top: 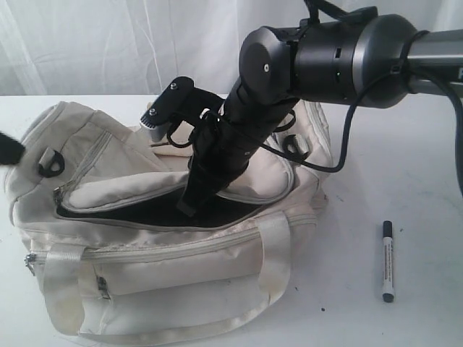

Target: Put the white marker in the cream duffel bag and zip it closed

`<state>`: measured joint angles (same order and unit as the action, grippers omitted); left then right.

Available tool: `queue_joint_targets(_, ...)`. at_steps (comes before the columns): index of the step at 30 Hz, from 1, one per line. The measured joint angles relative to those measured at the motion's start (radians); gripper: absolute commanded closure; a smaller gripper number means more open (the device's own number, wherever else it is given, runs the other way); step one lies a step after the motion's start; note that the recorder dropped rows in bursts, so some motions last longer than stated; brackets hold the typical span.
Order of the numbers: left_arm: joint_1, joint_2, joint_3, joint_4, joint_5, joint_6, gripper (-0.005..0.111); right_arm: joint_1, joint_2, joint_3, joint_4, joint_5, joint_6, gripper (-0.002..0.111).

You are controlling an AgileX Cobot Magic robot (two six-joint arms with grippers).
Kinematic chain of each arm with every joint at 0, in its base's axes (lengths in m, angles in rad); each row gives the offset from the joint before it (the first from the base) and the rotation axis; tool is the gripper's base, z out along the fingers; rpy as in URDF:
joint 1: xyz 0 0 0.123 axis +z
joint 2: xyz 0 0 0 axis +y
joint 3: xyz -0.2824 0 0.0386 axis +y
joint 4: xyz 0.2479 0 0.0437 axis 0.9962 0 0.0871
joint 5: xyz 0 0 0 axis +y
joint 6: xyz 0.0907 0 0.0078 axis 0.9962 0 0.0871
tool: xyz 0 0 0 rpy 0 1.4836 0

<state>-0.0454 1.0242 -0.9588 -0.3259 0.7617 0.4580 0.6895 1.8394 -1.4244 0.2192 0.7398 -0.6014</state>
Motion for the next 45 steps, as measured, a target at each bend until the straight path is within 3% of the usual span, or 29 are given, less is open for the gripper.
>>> queue_joint_targets(8, -0.013, 0.000, 0.200, -0.396, 0.131, 0.677, 0.054, 0.000, 0.000, 0.000, 0.009, 0.018, 0.025, 0.108)
queue_joint_targets(13, -0.123, 0.011, 0.280, -0.567, 0.083, 1.010, 0.053, 0.000, 0.000, 0.000, 0.029, 0.077, 0.025, 0.108)
queue_joint_targets(16, -0.194, 0.040, 0.331, -0.579, -0.072, 1.112, 0.053, 0.000, 0.000, 0.000, 0.046, 0.082, 0.025, 0.108)
queue_joint_targets(22, -0.258, 0.105, 0.385, -0.581, -0.348, 1.219, 0.053, 0.000, 0.000, 0.000, 0.084, 0.080, 0.025, 0.108)
queue_joint_targets(32, -0.260, 0.229, 0.391, -0.631, -0.441, 1.239, 0.055, 0.000, 0.000, 0.000, 0.124, 0.072, 0.025, 0.108)
queue_joint_targets(34, -0.260, 0.243, 0.391, -0.650, -0.441, 1.239, 0.063, 0.000, 0.000, 0.000, 0.126, 0.072, 0.025, 0.108)
queue_joint_targets(39, -0.260, 0.256, 0.391, -0.678, -0.441, 1.223, 0.107, 0.000, 0.000, 0.000, 0.133, 0.044, 0.025, 0.108)
queue_joint_targets(45, -0.260, 0.256, 0.391, -0.678, -0.416, 1.165, 0.107, -0.010, 0.000, 0.000, 0.055, -0.192, 0.041, 0.108)
